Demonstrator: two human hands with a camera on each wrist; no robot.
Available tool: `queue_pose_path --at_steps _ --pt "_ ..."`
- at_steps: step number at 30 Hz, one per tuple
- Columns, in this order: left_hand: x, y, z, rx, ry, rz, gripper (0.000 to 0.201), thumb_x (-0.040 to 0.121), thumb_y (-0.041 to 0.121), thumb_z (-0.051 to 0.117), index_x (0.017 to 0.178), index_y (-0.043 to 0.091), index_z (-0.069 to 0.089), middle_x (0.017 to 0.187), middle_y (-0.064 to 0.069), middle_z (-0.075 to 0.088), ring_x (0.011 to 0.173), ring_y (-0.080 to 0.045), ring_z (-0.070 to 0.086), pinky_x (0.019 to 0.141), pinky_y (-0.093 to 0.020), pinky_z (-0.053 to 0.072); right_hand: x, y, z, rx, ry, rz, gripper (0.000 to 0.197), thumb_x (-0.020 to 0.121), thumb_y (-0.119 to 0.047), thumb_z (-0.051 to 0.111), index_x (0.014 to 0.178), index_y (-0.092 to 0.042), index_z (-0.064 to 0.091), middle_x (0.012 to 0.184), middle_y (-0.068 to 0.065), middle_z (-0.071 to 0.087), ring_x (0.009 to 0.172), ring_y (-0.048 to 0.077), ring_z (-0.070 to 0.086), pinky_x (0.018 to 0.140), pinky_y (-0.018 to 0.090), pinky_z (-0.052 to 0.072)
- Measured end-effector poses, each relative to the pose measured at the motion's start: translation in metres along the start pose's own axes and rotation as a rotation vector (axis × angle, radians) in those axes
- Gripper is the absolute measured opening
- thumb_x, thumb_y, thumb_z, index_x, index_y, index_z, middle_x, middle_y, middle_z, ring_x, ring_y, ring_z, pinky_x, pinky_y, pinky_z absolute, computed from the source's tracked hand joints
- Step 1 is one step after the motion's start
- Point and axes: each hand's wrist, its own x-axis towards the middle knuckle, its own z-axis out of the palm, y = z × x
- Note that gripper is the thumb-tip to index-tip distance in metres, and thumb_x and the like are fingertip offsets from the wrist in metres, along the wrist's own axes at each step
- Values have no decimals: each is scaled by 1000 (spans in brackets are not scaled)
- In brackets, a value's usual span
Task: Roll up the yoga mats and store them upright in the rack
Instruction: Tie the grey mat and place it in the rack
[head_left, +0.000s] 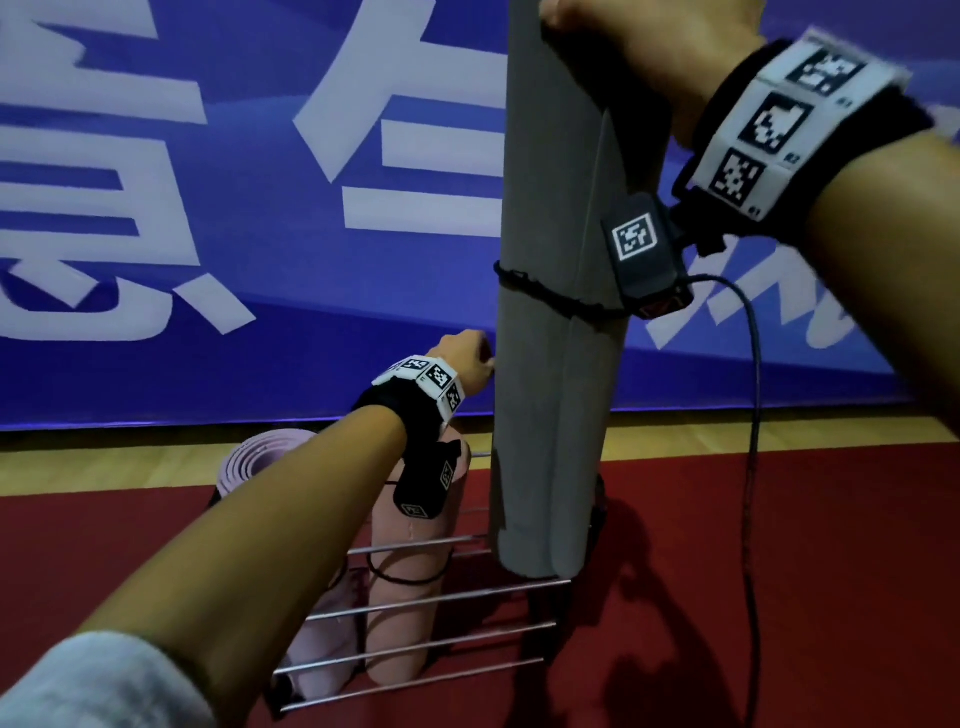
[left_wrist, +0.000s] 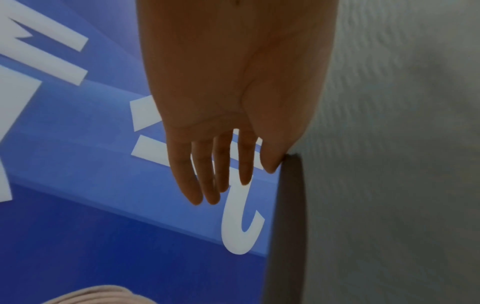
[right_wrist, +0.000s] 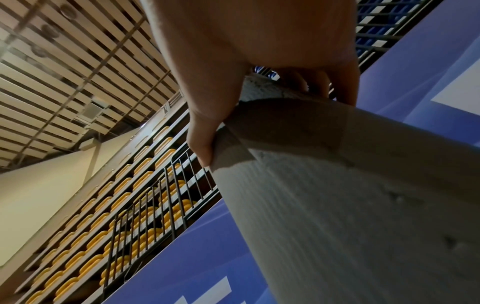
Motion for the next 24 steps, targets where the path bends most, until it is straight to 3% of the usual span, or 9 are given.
queue_pose_path --at_steps 2,3,4,6,8,10,15,21,24 --pt "6 -1 0 -32 13 -20 27 99 27 52 118 10 61 114 -12 67 100 -30 65 83 -40 53 13 14 -2 59 -103 106 72 88 -44 61 132 11 45 72 2 44 87 48 55 70 62 44" --pt "8 -2 1 -51 24 -27 28 99 25 51 120 10 62 117 -13 67 103 -32 65 87 -42 53 17 19 -4 89 -106 190 70 98 -42 53 142 10 37 88 0 57 114 46 57 91 60 44" --pt "10 -3 3 -63 25 -36 29 98 22 50 121 10 62 119 -14 67 105 -34 64 89 -43 53 18 19 -5 82 -116 250 67 102 -43 48 146 7 37 115 4 64 127 34 55 101 44 46" --pt "15 -5 7 -66 6 -53 31 96 18 49 123 11 61 121 -15 66 108 -37 63 90 -45 52 23 12 0 54 -94 120 58 92 -52 60 128 -7 59 118 17 66 91 7 69 70 13 54" --pt "18 -10 14 -51 -18 -83 31 95 17 50 125 12 60 122 -15 65 108 -37 62 88 -44 52 24 11 9 -19 27 -85 61 71 -60 74 103 -9 65 90 6 68 61 -3 63 48 10 45" --pt "18 -18 24 -75 -58 -109 31 93 16 53 124 15 59 121 -12 66 105 -34 65 89 -45 54 24 24 18 -40 93 -134 73 60 -71 77 105 -16 65 97 -11 69 76 -8 66 60 10 53" --pt "15 -34 50 -49 -92 -133 36 92 18 53 128 21 52 116 -11 65 102 -36 64 85 -44 54 25 58 26 -42 155 -154 91 53 -83 74 114 -18 56 107 -9 65 96 2 65 74 19 58" --pt "2 -58 84 19 -199 -196 53 79 31 55 130 25 40 120 -14 64 106 -38 63 90 -47 52 8 82 37 1 146 -209 90 57 -69 83 128 -26 48 126 -13 58 117 4 57 93 25 55" --pt "-4 -63 97 55 -164 -223 56 82 21 65 133 20 42 115 -18 52 106 -41 57 86 -46 51 -3 94 44 13 118 -219 88 60 -63 85 130 -26 47 122 -14 55 114 2 56 87 24 58"
